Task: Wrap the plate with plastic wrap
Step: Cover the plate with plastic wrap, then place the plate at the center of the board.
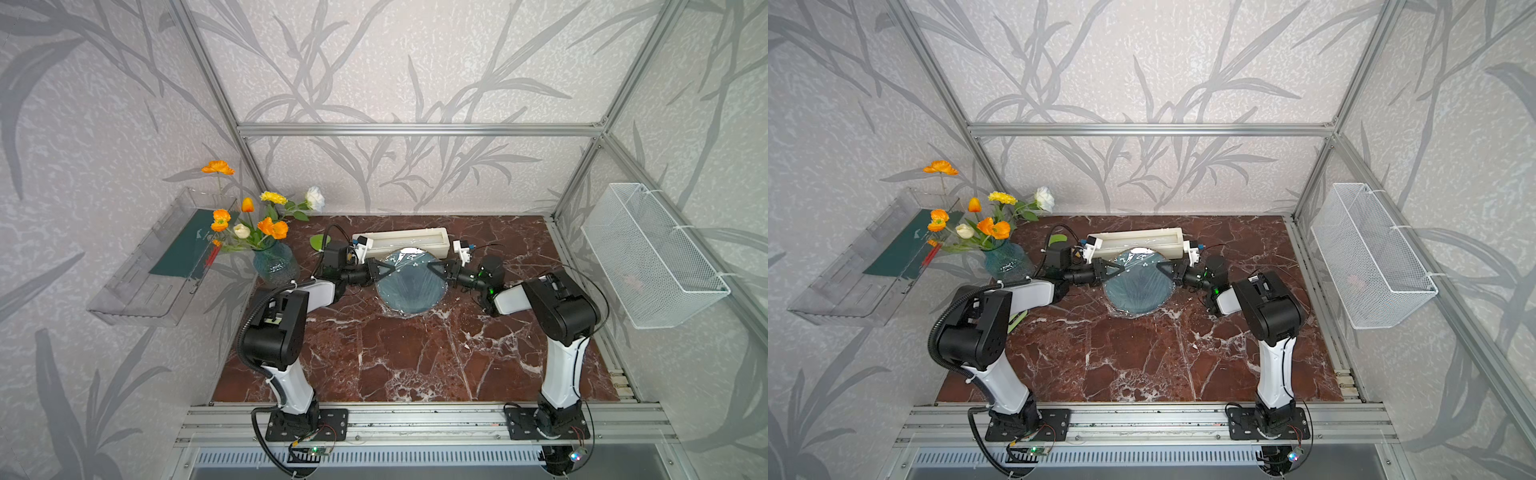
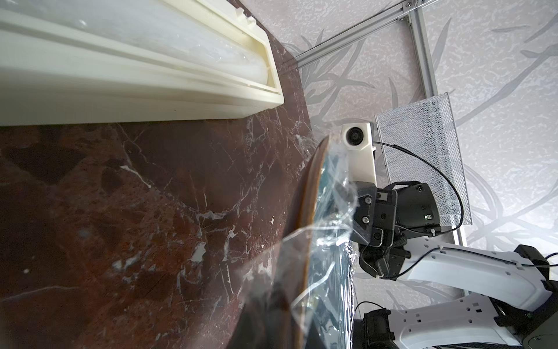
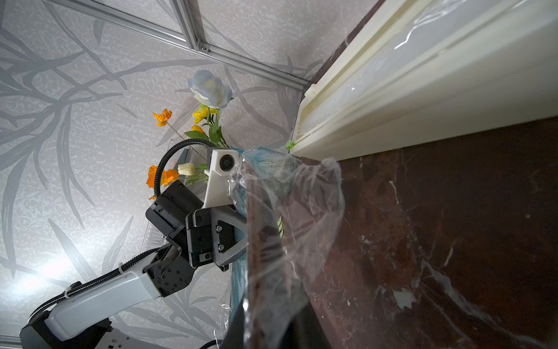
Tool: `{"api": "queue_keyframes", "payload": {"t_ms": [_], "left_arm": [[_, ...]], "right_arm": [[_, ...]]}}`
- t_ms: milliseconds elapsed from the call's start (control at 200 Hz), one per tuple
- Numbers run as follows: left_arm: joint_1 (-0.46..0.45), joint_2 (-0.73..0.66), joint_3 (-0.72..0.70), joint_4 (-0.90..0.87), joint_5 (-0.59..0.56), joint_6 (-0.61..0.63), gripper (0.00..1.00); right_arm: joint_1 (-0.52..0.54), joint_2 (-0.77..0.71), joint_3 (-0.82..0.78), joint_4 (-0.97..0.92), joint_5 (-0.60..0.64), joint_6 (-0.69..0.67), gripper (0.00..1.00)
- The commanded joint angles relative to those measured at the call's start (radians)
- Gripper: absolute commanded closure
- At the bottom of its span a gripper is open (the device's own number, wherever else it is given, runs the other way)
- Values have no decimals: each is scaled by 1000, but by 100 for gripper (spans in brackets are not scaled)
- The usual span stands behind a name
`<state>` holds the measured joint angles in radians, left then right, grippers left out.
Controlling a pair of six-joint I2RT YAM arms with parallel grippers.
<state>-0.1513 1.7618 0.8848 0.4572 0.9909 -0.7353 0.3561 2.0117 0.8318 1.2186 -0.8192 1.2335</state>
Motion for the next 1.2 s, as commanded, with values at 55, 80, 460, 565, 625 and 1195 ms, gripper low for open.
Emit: {"api": "queue_keyframes", "payload": {"t_ms": [55,80,460,565,625,1195], "left_arm": [[28,-28,24,160,-47,-101,100],[29,-23,25,159,-47,-104,94],[29,-120,60,-349,-284,181,1],[29,-181,64,-489,-439,245,0],[28,-215,47,-510,-493,257,0],[-2,-424,-225,-326,-680,165,0]], "right_arm": [[11,-58,-14,92,-107,61,95],[11,-58,-12,85,-104,60,96],[10,-64,28,-261,-21,-156,100],[10,-41,56,-370,17,-251,100],[10,-16,77,-397,28,-280,100],[-75,-55,-54,-442,5,-343,36]]}}
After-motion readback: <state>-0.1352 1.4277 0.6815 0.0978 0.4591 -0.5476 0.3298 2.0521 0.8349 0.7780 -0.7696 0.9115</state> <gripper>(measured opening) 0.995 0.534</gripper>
